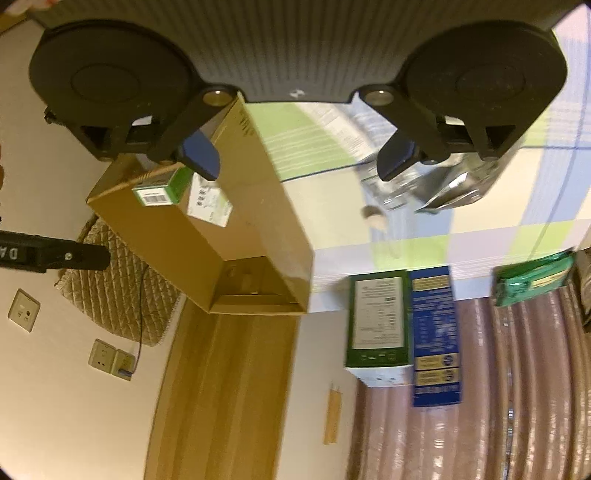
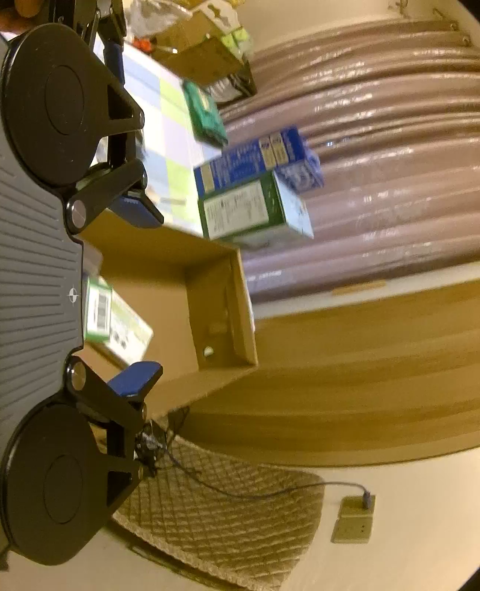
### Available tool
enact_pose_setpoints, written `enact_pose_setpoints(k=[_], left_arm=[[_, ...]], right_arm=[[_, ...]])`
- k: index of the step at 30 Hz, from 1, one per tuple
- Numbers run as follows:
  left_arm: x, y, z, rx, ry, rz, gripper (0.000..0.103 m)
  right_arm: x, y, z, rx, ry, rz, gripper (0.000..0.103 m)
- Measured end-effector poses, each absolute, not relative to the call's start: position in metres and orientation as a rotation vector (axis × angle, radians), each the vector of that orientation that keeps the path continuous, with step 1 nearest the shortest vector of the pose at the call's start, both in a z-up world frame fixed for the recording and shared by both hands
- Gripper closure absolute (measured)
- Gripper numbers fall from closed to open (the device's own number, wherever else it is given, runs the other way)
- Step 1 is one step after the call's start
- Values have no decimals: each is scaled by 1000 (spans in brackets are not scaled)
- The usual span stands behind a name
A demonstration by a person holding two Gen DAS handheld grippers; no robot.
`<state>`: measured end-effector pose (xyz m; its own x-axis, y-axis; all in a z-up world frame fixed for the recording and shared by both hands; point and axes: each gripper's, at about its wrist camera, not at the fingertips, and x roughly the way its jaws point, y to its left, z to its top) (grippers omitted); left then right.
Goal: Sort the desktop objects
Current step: 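Drop the clear case into the cardboard box with the left tool while the right tool drops the spray box, then move both tools back over the table toward the cable and white ointment box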
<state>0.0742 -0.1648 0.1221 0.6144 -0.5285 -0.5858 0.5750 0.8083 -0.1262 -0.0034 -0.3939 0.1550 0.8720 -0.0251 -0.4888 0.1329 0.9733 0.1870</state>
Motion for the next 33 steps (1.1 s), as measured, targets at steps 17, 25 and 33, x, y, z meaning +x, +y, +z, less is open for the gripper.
enact_pose_setpoints(k=[17, 25, 33], left_arm=[[24, -20, 94, 100, 637, -422, 6], [29, -13, 60, 148, 661, -437, 5], [47, -19, 30, 101, 741, -473, 5]], right_arm=[[-24, -276, 122, 188, 566, 120, 12], [-22, -254, 84, 140, 599, 143, 11], [-8, -234, 51, 29, 602, 176, 12]])
